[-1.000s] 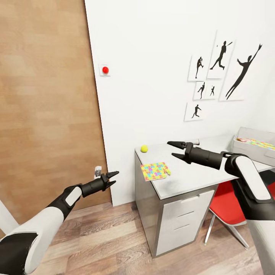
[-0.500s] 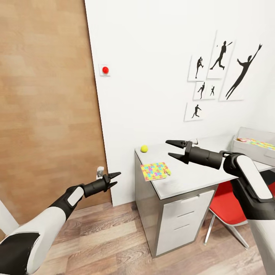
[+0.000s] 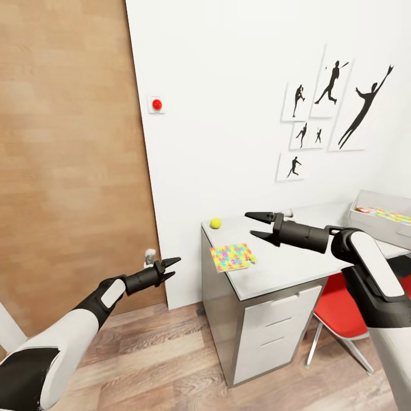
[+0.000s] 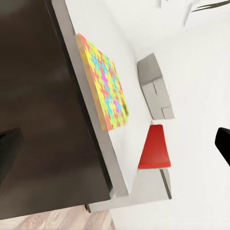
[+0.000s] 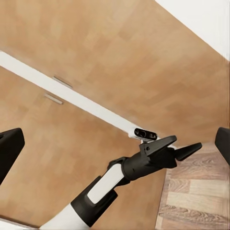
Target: Put all the toys in the child's room - the three board games (two on the bed and one on the table), the two jigsaw puzzles on the table, and the tennis ball on the table - inside the toy box on the table in the child's room.
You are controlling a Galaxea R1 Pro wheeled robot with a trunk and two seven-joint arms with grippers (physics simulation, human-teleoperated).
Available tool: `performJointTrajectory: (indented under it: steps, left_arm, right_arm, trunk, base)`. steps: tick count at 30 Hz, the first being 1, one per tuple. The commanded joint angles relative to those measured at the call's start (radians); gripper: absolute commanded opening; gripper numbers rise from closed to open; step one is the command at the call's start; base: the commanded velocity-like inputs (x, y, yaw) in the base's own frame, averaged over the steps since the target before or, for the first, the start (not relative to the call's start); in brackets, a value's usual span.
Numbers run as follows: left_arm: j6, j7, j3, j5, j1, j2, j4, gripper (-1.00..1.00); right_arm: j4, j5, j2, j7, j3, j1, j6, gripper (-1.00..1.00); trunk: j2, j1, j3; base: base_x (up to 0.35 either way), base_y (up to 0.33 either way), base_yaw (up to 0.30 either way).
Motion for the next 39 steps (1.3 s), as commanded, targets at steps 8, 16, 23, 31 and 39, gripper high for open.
performJointTrajectory:
  steps: [8,16,23,31,39]
  left_arm:
    - [0.005,-0.001,-0.001,0.005,-0.001,-0.001,0.000,1.00]
    - [0.003,0.001,-0.001,0.005,-0.001,-0.001,0.001,1.00]
    - [0.004,0.001,0.003,0.005,0.000,-0.002,0.002,1.00]
    - [0.007,0.051,0.065,0.009,0.001,-0.030,0.073,1.00]
    - [0.008,0.199,0.205,0.012,0.001,-0.059,0.111,1.00]
  right_arm:
    - [0.000,-0.014,0.007,-0.078,0.001,-0.002,-0.001,1.00]
    - [0.001,-0.014,0.009,-0.088,0.001,-0.002,-0.002,1.00]
    - [0.003,-0.014,0.012,-0.096,0.001,-0.002,-0.003,1.00]
    - [0.003,-0.014,0.014,-0.136,0.001,-0.002,-0.003,1.00]
    - [0.005,-0.013,0.014,-0.142,0.000,-0.002,-0.003,1.00]
  trunk:
    - [-0.001,0.000,-0.001]
    - [-0.001,0.000,-0.001]
    - [-0.001,0.000,-0.001]
    - [-0.001,0.000,-0.001]
    - [-0.001,0.000,-0.001]
  base:
    - [0.166,0.000,0.000]
    - [0.091,0.000,0.000]
    - [0.153,0.000,0.000]
    - [0.018,0.000,0.000]
    - [0.001,0.000,0.000]
